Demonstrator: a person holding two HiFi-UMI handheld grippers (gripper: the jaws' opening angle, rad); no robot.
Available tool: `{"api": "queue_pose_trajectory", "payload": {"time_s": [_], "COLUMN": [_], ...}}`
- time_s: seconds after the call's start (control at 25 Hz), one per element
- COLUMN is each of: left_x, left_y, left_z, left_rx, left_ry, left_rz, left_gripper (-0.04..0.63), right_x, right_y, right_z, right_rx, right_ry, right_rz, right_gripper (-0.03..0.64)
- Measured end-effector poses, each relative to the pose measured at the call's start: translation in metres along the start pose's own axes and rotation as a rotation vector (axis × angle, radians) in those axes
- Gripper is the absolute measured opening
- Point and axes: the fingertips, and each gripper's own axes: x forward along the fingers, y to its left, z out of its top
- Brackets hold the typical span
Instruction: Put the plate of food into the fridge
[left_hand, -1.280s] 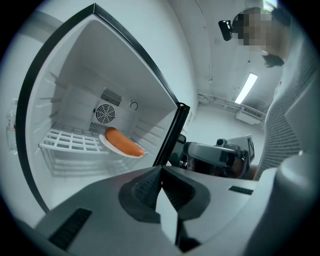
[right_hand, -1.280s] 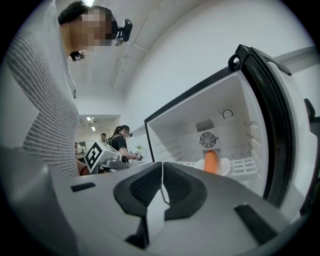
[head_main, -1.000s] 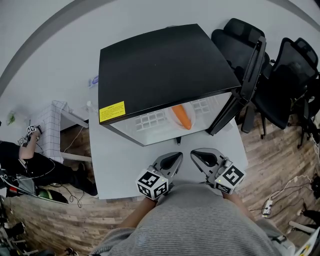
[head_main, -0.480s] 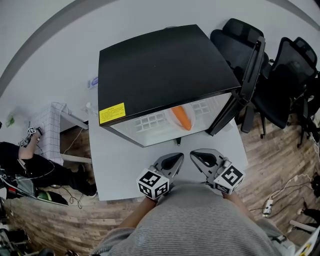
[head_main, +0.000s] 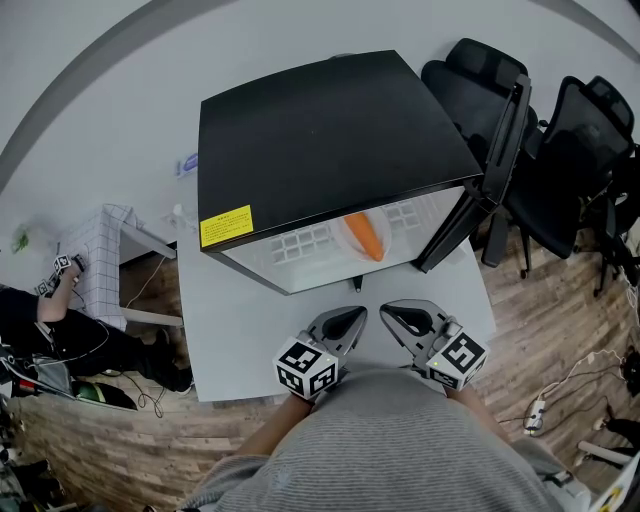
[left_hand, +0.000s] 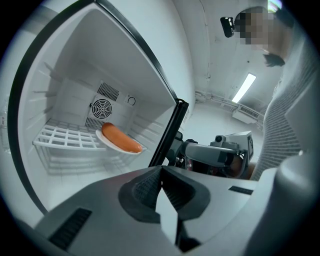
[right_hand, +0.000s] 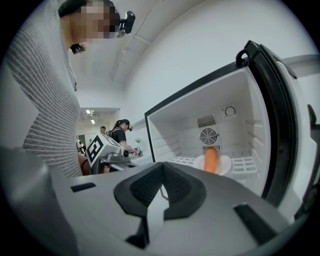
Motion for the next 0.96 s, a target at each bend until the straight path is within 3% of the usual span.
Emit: {"api": "queue_pose_trajectory", "payload": {"time_s": [0.96], "left_x": [0.0025], "left_y": [0.0022], "left_z": [-0.0044], "left_rx": [-0.006], "left_ry": [0.019], "left_rz": [-0.022], "left_gripper": [0.011], "right_x": [0.0039], "right_y": [-0.002], "right_z": [-0.0024], "right_rx": [0.017], "right_ry": [0.001], "right_rz": [-0.023], "right_gripper": [0.012]}}
